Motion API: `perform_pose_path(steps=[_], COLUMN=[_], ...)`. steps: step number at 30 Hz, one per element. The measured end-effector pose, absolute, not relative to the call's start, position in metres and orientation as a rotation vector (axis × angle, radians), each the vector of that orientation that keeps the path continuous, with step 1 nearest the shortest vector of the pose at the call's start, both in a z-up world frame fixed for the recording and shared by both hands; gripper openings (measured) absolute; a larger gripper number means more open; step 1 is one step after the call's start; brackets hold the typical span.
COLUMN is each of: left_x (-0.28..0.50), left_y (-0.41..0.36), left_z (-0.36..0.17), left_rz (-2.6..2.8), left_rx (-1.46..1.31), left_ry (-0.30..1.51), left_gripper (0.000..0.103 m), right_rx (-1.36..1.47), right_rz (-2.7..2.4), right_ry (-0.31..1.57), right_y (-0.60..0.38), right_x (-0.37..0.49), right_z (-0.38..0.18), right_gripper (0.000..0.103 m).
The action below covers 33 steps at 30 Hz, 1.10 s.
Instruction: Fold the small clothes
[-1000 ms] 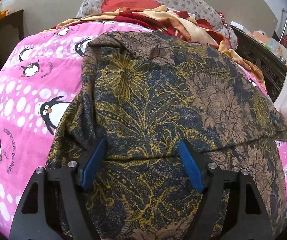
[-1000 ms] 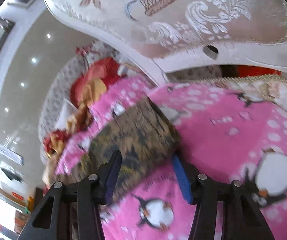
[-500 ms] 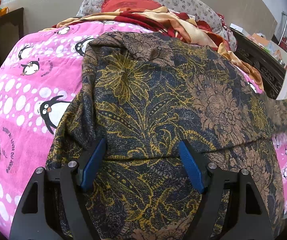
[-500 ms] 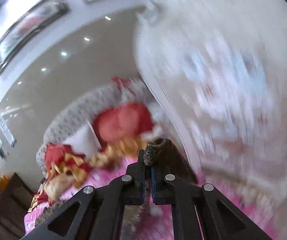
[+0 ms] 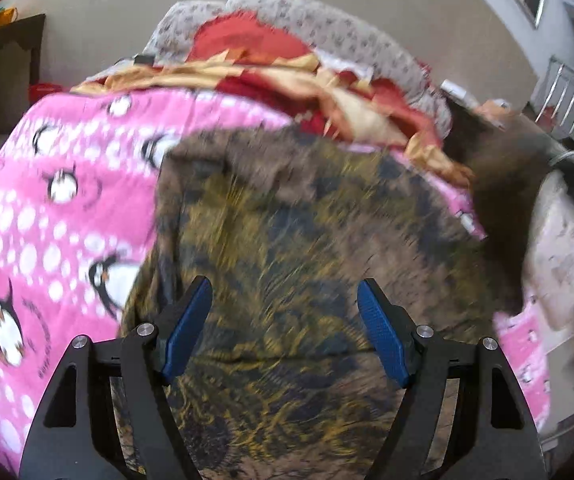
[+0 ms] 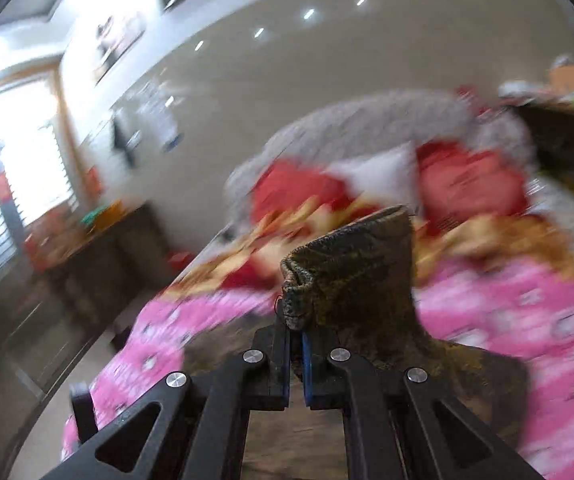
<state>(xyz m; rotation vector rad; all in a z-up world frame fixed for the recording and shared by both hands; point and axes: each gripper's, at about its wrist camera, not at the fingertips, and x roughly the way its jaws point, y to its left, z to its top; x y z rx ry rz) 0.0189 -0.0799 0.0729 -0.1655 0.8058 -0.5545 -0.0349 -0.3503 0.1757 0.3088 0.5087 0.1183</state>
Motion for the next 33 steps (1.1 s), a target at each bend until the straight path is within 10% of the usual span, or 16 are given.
perform_pose_path(steps=[11, 15, 23, 33], left_x=[0.051, 0.062, 0.078, 0.074], left_y=[-0.129, -0.164, -0.163, -0.165], left_z=[0.042, 0.02, 0.021, 0.032], left_rz=[-0.81, -0.828, -0.9, -0.854], left_rx=[-0.253, -0.203, -0.361, -0.362], left_ry=[1.062, 1.125, 1.089, 1.003], left_gripper=[0.076, 0.076, 0.076, 0.018], right_rx=[0.226, 0.179, -0.057, -0.113], right_rz=[0.172, 0.175, 0.061, 0.022], right_ry=[0.817, 0.814, 0.784, 0.798], right_y=[-0.277, -0.282, -0.274, -0.268], right_x=[-0.001, -0.032, -0.113, -0.105], right_z=[0.022, 0.031, 0.029, 0.023], right_gripper=[0.006, 0.062, 0.067, 0.07])
